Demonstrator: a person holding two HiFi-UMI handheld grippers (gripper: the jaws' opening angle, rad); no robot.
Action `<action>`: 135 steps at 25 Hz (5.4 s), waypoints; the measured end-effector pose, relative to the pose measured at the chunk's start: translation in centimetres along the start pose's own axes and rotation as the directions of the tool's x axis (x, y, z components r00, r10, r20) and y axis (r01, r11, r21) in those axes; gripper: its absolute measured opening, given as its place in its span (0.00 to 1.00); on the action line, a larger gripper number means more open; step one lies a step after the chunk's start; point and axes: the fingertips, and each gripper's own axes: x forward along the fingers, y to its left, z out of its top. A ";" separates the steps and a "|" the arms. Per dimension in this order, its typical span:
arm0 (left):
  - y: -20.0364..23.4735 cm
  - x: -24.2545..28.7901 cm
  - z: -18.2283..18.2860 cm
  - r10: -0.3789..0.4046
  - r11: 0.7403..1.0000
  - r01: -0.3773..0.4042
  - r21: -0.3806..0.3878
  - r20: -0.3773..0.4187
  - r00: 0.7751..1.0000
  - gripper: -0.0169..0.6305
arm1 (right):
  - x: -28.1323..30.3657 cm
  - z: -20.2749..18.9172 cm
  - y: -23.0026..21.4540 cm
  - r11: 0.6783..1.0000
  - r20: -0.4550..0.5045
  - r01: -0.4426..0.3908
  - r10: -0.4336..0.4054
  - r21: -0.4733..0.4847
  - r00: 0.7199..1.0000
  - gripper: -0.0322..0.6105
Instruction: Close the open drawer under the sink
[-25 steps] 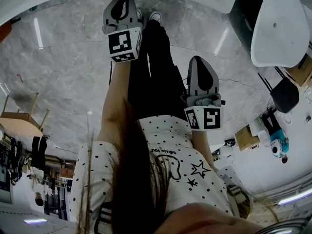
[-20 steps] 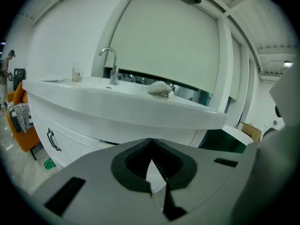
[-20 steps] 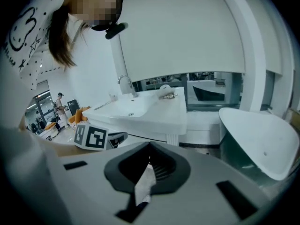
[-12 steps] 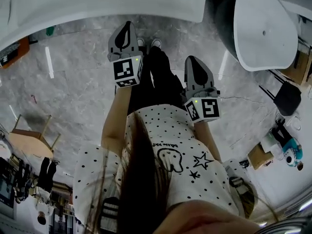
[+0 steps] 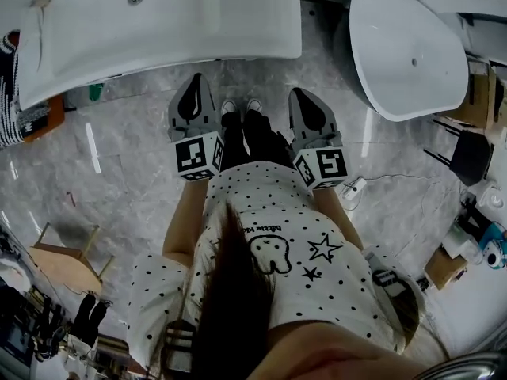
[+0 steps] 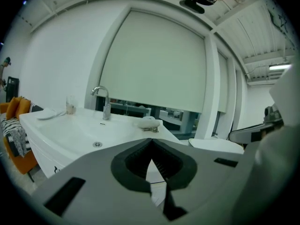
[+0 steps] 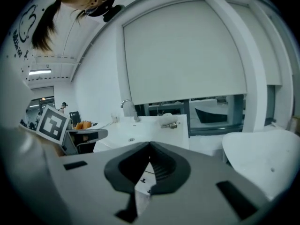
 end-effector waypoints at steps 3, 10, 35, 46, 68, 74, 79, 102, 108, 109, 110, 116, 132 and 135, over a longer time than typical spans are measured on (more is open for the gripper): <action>-0.6 -0.8 1.7 -0.015 1.000 0.014 0.021 0.020 1.000 0.03 | -0.3 1.4 0.1 1.000 0.029 -0.001 0.001 -0.006 1.000 0.07; -2.0 -2.7 4.6 -0.057 0.998 0.055 0.034 0.059 0.997 0.03 | -0.9 4.1 -0.1 1.000 0.093 0.015 -0.012 -0.025 0.996 0.07; -4.5 -5.1 7.3 -0.135 0.991 0.133 0.029 0.091 0.987 0.03 | -2.3 6.1 1.2 0.987 0.118 -0.027 0.046 -0.156 0.992 0.07; -5.4 -5.5 6.6 -0.162 0.987 0.160 0.030 0.082 0.983 0.03 | -1.4 4.4 4.8 0.944 0.028 -0.170 0.186 -0.284 0.982 0.07; -5.8 -5.9 6.3 -0.184 0.983 0.182 0.037 0.072 0.980 0.03 | -1.4 3.8 5.7 0.930 -0.002 -0.203 0.213 -0.308 0.977 0.07; -5.8 -5.9 6.3 -0.188 0.982 0.186 0.032 0.073 0.979 0.03 | -1.4 3.8 5.5 0.934 0.002 -0.196 0.205 -0.299 0.979 0.07; -5.8 -5.9 6.3 -0.190 0.982 0.189 0.026 0.073 0.979 0.03 | -1.4 3.7 5.4 0.936 0.000 -0.193 0.202 -0.293 0.979 0.07; -5.3 -6.2 6.0 -0.170 0.985 0.172 -0.020 0.078 0.982 0.03 | -1.6 3.5 5.2 0.934 -0.007 -0.196 0.203 -0.298 0.979 0.07; -5.3 -6.3 6.1 -0.168 0.985 0.170 -0.019 0.083 0.982 0.03 | -1.6 3.5 5.3 0.933 -0.006 -0.199 0.207 -0.301 0.978 0.07; -5.3 -6.3 6.1 -0.167 0.985 0.169 -0.019 0.083 0.983 0.03 | -1.6 3.5 5.4 0.932 -0.006 -0.200 0.208 -0.302 0.978 0.07; -5.2 -6.4 6.1 -0.166 0.986 0.168 -0.020 0.083 0.983 0.03 | -1.6 3.6 5.4 0.932 -0.007 -0.201 0.208 -0.302 0.978 0.07; -5.2 -6.4 6.1 -0.165 0.985 0.168 -0.028 0.083 0.983 0.03 | -1.6 3.5 5.7 0.924 -0.016 -0.213 0.219 -0.318 0.976 0.07; -5.1 -6.6 6.0 -0.161 0.986 0.164 -0.025 0.087 0.983 0.03 | -1.7 3.4 5.6 0.929 -0.013 -0.210 0.216 -0.305 0.976 0.07; -5.2 -6.6 6.0 -0.163 0.986 0.166 -0.026 0.087 0.983 0.03 | -1.7 3.3 5.6 0.926 -0.014 -0.211 0.218 -0.312 0.976 0.07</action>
